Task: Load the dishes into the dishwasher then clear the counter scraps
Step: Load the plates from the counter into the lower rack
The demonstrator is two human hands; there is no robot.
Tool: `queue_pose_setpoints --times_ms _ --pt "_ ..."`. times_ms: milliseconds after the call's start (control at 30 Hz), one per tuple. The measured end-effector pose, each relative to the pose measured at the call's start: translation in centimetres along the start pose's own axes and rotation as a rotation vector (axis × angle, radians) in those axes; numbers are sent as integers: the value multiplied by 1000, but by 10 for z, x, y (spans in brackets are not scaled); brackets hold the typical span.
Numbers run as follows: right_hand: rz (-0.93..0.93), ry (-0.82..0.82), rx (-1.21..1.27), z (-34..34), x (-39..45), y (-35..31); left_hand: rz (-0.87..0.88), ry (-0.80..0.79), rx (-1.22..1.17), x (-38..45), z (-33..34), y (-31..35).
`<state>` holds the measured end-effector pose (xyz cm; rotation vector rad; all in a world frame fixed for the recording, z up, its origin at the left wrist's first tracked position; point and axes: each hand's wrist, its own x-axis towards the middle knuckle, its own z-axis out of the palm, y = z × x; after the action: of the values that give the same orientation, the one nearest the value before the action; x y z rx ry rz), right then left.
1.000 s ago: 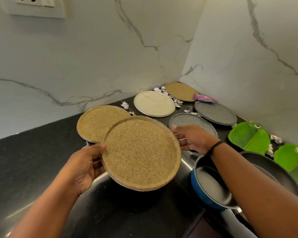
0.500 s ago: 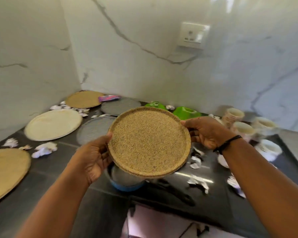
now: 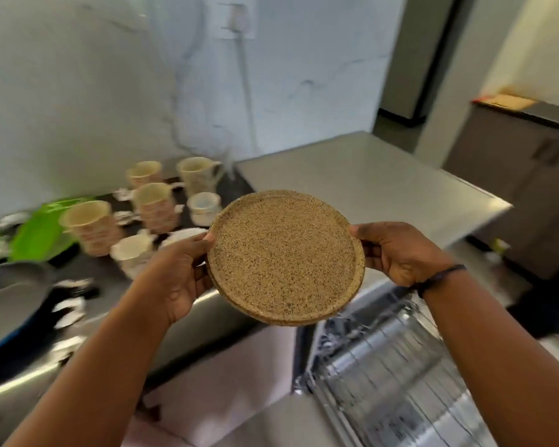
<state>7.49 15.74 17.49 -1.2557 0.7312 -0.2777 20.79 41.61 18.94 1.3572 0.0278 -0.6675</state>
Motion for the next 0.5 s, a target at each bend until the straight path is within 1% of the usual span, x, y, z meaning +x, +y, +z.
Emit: queue_pose_setpoints --times_ms 133,200,267,367,500 --pt "20 181 95 -125 -23 6 -89 -182 118 17 114 -42" --pt "17 274 146 -179 -42 15 -141 -274 221 23 165 -65" --pt "31 379 181 -221 -60 30 -157 -352 342 29 206 -86" --pt "63 556 238 -276 -85 65 -153 -495 533 42 265 -126" --pt "164 783 271 -316 -106 119 -135 -658 767 59 326 -183"
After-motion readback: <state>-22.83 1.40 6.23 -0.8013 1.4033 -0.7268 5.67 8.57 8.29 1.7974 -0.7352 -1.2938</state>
